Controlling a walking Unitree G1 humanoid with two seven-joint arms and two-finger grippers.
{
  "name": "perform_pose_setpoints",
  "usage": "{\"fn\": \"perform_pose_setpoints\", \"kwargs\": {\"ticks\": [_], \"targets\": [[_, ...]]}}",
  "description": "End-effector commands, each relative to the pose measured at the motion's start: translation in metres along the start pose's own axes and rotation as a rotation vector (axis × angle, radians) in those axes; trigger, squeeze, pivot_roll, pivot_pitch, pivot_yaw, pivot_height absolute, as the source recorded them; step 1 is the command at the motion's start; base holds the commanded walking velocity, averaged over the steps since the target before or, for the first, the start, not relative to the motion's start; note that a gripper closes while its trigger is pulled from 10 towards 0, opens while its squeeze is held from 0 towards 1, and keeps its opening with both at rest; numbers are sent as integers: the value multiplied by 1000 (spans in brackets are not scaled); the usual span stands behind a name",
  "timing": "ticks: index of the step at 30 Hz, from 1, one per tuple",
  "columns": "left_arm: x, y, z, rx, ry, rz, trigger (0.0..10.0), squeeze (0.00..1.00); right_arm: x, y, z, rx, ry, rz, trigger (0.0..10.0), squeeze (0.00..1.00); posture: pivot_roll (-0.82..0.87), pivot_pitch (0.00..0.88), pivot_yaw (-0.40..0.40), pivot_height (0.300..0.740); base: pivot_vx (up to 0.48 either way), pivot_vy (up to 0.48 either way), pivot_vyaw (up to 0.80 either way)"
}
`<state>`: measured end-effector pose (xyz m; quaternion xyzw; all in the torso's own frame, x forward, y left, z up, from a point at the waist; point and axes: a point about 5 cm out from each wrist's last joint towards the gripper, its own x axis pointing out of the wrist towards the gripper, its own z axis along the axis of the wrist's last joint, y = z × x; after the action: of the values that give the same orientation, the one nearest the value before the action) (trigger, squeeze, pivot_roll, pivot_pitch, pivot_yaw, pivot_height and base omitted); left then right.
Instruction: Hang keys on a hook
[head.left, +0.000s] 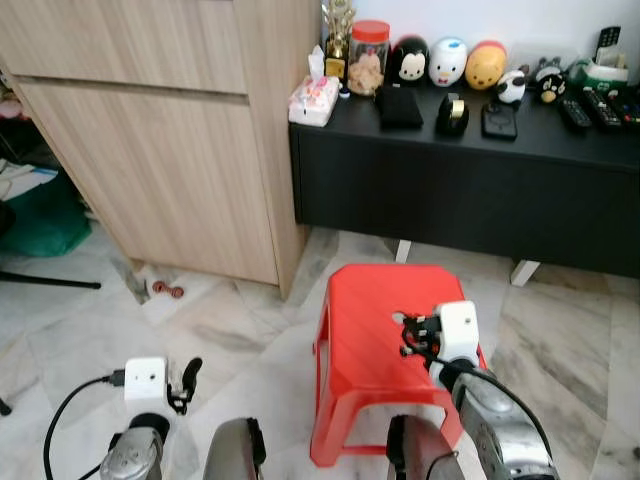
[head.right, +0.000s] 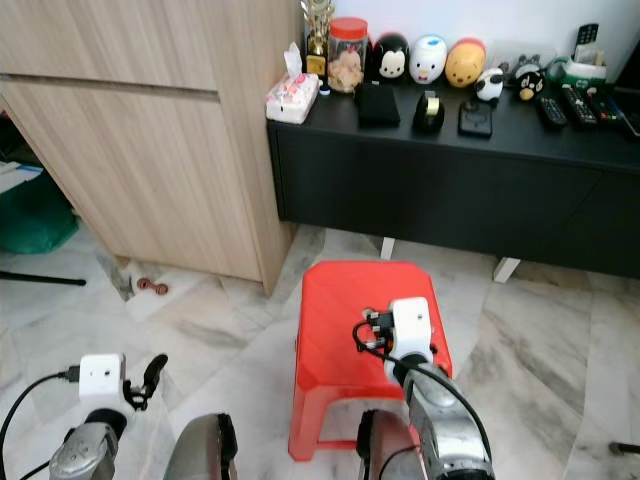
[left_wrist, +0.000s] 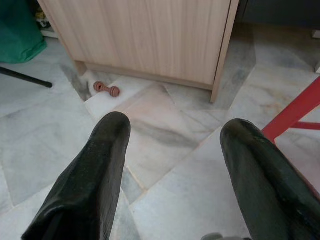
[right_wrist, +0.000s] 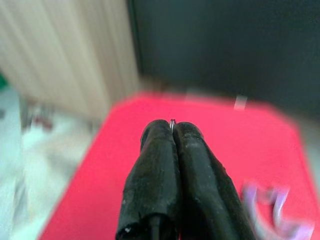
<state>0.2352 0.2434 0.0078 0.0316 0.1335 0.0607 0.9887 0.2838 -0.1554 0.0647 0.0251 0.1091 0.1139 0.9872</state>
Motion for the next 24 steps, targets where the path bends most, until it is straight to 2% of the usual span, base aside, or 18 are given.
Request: {"fn": "perform_pose_setpoints", "kwargs": {"ticks": [1, 5, 6, 7, 8, 13, 18, 24], "targets": [[0, 4, -2, 11, 7, 14, 10000, 0, -5, -4, 3, 12, -26, -28, 0, 0, 5, 8, -23, 583, 0, 0, 0], [0, 5, -11, 8, 48, 27, 10000, 0, -13, -11, 3, 1, -56, -84, 0, 0, -6, 0, -21, 583, 0, 0, 0], [0, 6, -14, 4, 64, 33, 10000, 0, -13, -11, 5, 5, -62, -89, 3529, 0, -10, 0, -21, 583, 0, 0, 0], [-1, 6, -16, 2, 75, 37, 10000, 0, -13, -11, 5, 7, -64, -91, 3529, 0, -11, 0, -21, 583, 0, 0, 0], [-2, 7, -20, -1, 96, 43, 10000, 0, -13, -11, 6, 10, -70, -97, 10000, 0, -12, 0, -21, 583, 0, 0, 0], [-6, 8, -32, -8, 155, 60, 10000, 0, -11, -11, 9, 21, -84, -110, 10000, 0, -12, 0, -26, 583, 0, 0, 0], [-17, 6, -54, -41, 248, 68, 10000, 0, -2, -9, 12, 15, -79, -117, 10000, 0, -11, 0, -33, 583, 0, 0, 0], [-21, 6, -62, -48, 292, 85, 10000, 0, 4, -9, 16, 3, -86, -112, 10000, 0, -8, 0, -44, 583, -82, 0, 0]]}}
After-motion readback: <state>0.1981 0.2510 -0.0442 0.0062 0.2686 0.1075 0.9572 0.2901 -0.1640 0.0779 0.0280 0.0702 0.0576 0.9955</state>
